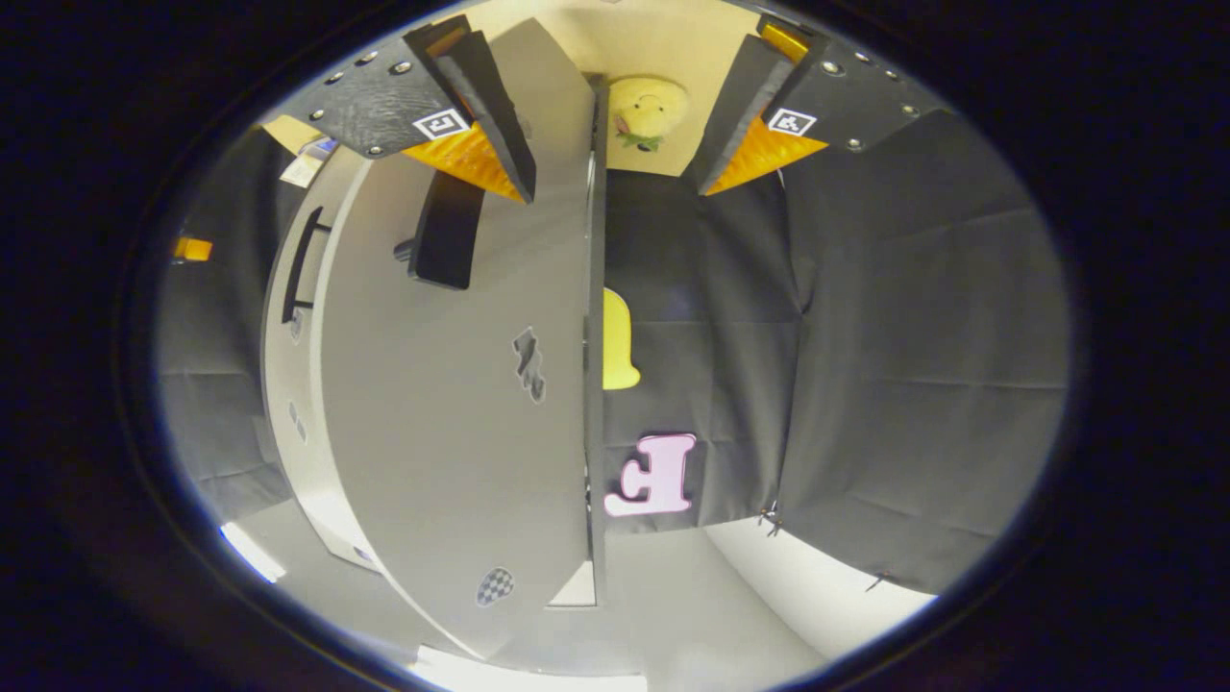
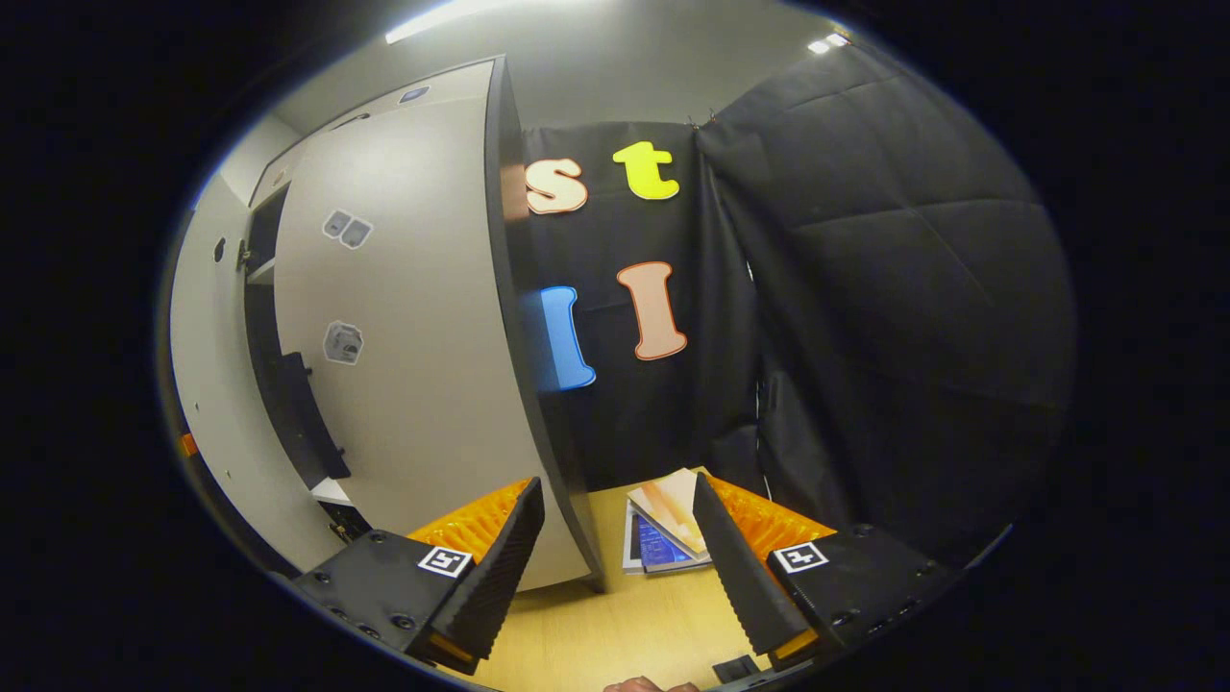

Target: Grab one shoe with the right hand and put it into the shoe cabinet, grab the other shoe with the left hand and put it into the shoe cabinet; then close the right door with the right hand and the left door with the left hand.

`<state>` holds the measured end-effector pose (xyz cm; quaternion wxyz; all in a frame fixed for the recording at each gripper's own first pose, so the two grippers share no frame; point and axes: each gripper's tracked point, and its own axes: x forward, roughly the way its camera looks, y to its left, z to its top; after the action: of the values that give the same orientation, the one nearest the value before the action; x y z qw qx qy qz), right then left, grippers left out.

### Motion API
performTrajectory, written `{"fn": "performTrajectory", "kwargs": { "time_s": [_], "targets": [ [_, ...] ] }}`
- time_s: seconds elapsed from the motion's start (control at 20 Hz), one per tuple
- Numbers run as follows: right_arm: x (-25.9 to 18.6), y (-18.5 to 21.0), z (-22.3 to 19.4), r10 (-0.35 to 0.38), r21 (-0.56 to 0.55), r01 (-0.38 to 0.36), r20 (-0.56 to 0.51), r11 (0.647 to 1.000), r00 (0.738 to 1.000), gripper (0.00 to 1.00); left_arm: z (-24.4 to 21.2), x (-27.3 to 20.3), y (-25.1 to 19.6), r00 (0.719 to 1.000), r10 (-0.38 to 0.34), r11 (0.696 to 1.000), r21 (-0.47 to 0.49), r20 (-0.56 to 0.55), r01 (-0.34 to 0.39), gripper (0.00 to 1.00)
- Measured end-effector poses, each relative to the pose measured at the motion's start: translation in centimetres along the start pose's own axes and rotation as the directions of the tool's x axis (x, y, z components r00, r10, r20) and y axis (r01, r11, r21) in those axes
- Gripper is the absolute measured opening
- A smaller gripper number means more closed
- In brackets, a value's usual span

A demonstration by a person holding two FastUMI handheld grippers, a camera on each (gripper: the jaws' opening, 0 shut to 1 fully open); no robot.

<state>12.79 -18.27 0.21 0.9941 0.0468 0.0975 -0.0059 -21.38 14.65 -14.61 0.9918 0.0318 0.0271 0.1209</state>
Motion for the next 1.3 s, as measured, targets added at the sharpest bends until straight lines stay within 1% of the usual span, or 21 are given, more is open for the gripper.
{"fn": "performTrajectory", "kwargs": {
  "time_s": [0.05, 0.2, 0.35, 0.5, 0.65, 0.8, 0.85, 0.9, 1.2, 1.3],
  "targets": [
    [0.3, -0.9, 0.0, -0.017, -0.024, 0.017, 0.004, 1.0, 1.0, 0.98, 0.2, 0.1, -0.7, 1.0, 0.011, 1.0, -0.001, -0.002, -0.011, 0.94],
    [0.6, -2.0, -0.3, -0.004, -0.066, 0.005, 0.002, 0.998, 1.0, 0.98, 0.4, 0.7, -2.8, 1.0, 0.031, 1.0, -0.003, 0.002, -0.031, 0.94],
    [0.8, -3.3, -0.8, 0.011, -0.093, -0.013, -0.023, 0.996, 1.0, 0.98, -0.1, 1.2, -6.6, 1.0, 0.015, 0.999, -0.029, 0.008, -0.014, 0.94],
    [0.6, -4.0, -1.4, 0.029, -0.069, -0.032, -0.044, 0.997, 0.999, 0.98, -1.0, 1.8, -9.7, 1.0, -0.002, 0.999, -0.033, 0.007, 0.002, 0.94],
    [0.1, -4.8, -1.5, 0.018, -0.044, -0.02, -0.054, 0.999, 0.998, 0.98, -1.3, 1.6, -10.8, 1.0, 0.008, 1.0, -0.018, 0.01, -0.007, 0.94],
    [-0.1, -4.5, -1.6, 0.01, -0.015, -0.011, -0.059, 1.0, 0.998, 0.98, -1.1, 0.2, -10.4, 1.0, -0.022, 0.999, -0.049, 0.016, 0.022, 0.94],
    [-0.2, -4.1, -1.4, 0.01, -0.006, -0.011, -0.06, 1.0, 0.998, 0.98, -1.0, -0.4, -9.6, 1.0, -0.021, 0.998, -0.056, 0.02, 0.022, 0.94],
    [-0.3, -3.6, -1.3, 0.012, 0.001, -0.012, -0.059, 1.0, 0.998, 0.92, -0.8, -1.0, -8.7, 1.0, -0.018, 0.998, -0.059, 0.024, 0.019, 0.94],
    [-1.1, 0.6, -0.7, 0.011, 0.001, -0.011, -0.027, 1.0, 1.0, 0.92, 0.0, -4.1, -2.5, 0.999, 0.013, 0.997, -0.08, 0.047, -0.009, 0.94],
    [-1.4, 2.3, -0.3, 0.019, -0.008, -0.019, -0.019, 1.0, 1.0, 0.92, 0.4, -4.8, -0.7, 0.998, 0.019, 0.998, -0.068, 0.061, -0.014, 0.94]
  ]
}}
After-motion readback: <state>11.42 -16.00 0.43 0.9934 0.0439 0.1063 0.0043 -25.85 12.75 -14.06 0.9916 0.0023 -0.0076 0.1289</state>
